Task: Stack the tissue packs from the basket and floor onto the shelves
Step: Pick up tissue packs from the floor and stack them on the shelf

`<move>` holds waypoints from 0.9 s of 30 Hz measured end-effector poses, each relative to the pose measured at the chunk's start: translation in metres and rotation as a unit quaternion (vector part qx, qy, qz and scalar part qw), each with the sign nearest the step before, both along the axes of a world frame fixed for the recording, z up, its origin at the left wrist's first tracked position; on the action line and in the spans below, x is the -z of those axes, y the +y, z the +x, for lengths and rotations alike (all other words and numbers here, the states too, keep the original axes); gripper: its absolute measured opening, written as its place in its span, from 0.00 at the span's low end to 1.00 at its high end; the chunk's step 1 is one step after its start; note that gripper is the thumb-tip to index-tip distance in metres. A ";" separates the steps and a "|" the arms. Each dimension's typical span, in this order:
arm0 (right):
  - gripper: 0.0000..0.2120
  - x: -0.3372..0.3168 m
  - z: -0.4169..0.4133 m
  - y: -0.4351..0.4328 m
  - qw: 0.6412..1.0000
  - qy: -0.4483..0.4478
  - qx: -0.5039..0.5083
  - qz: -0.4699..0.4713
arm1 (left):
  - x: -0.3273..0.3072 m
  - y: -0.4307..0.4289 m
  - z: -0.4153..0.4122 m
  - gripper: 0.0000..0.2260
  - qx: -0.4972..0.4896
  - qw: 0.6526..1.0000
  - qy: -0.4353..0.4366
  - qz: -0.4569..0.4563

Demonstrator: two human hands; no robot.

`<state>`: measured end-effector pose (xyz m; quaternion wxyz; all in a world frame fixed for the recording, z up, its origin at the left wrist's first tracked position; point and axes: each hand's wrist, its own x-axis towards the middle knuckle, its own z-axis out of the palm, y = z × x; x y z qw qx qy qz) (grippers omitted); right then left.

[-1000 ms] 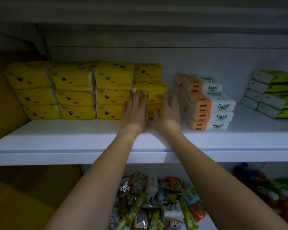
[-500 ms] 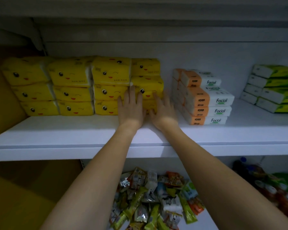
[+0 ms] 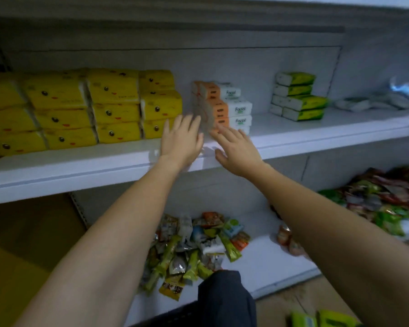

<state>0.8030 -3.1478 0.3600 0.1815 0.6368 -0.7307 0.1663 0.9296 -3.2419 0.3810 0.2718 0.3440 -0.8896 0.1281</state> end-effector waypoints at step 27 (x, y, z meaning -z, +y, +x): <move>0.23 0.303 -0.125 0.628 0.693 -0.238 0.680 0.026 | 0.296 0.539 -0.340 0.23 0.592 0.750 -0.278 0.097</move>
